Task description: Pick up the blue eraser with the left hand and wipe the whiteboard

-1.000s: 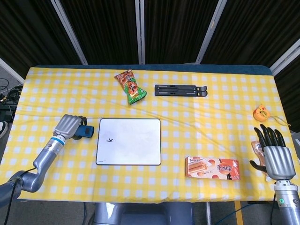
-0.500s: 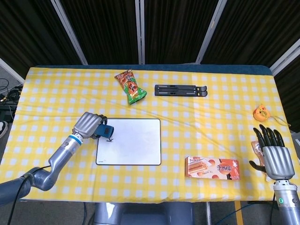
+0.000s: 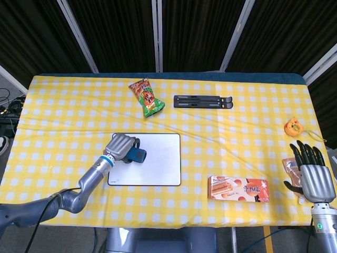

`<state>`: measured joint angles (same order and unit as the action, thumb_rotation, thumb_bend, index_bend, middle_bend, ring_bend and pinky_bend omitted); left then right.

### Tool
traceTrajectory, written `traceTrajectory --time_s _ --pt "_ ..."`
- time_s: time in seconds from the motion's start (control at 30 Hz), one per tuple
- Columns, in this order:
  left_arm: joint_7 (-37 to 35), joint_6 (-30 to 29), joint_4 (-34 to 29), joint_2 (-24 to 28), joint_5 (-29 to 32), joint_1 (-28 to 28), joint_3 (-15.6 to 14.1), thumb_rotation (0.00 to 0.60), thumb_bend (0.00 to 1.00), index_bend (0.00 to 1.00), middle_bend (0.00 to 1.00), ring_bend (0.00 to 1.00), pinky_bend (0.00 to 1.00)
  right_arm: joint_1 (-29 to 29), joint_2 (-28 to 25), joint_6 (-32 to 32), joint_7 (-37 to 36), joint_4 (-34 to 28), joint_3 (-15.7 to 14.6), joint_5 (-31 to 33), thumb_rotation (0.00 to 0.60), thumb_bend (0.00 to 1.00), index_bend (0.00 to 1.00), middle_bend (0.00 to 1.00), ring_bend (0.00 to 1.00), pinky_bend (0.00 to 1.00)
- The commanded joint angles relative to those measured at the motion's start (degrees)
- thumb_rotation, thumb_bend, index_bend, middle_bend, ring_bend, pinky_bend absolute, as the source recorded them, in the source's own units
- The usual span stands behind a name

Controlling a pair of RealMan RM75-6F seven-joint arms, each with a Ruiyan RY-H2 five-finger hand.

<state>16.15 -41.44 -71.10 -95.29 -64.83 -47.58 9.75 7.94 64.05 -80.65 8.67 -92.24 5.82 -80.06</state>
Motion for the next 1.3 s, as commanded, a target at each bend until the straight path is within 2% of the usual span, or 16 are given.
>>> traceTrajectory --time_s 0.03,0.33,0.53,0.93,1.1,1.3 --pt "-1.18 0.23 -1.89 0.53 -1.1 0.29 -1.21 0.6 0.23 0.56 0.45 0.5 0.56 -0.05 -0.03 -0.12 0.09 -0.12 -0.06 -0.15 0.6 0.0 0.0 0.0 0.0 0.0" --pt "-3.07 0.23 -6.92 3.48 -3.75 1.29 -4.26 0.6 0.23 0.58 0.47 0.52 0.56 0.16 0.22 0.05 0.52 -0.19 -0.2 -0.53 0.6 0.0 0.0 0.0 0.0 0.0" --pt "-2.41 -0.03 -4.46 3.7 -2.06 1.03 -3.84 0.6 0.23 0.58 0.47 0.52 0.57 0.25 0.44 0.11 1.05 -0.21 -0.26 -0.58 0.6 0.0 0.0 0.0 0.0 0.0" --pt "-3.57 1.26 4.35 1.84 0.09 -0.14 -2.82 0.6 0.23 0.58 0.47 0.52 0.57 0.27 0.53 0.2 1.27 -0.13 -0.14 -0.17 0.6 0.0 0.0 0.0 0.0 0.0" --pt "-4.37 1.56 4.31 2.32 -0.12 -0.21 -2.85 0.6 0.23 0.58 0.47 0.52 0.57 0.27 0.46 0.29 1.06 -0.1 -0.11 -0.03 0.6 0.0 0.0 0.0 0.0 0.0" --pt "-5.34 1.87 0.58 2.84 -1.46 -0.25 -3.58 0.6 0.23 0.58 0.47 0.52 0.57 0.23 0.4 0.2 1.19 -0.25 -0.16 -0.1 0.6 0.0 0.0 0.0 0.0 0.0"
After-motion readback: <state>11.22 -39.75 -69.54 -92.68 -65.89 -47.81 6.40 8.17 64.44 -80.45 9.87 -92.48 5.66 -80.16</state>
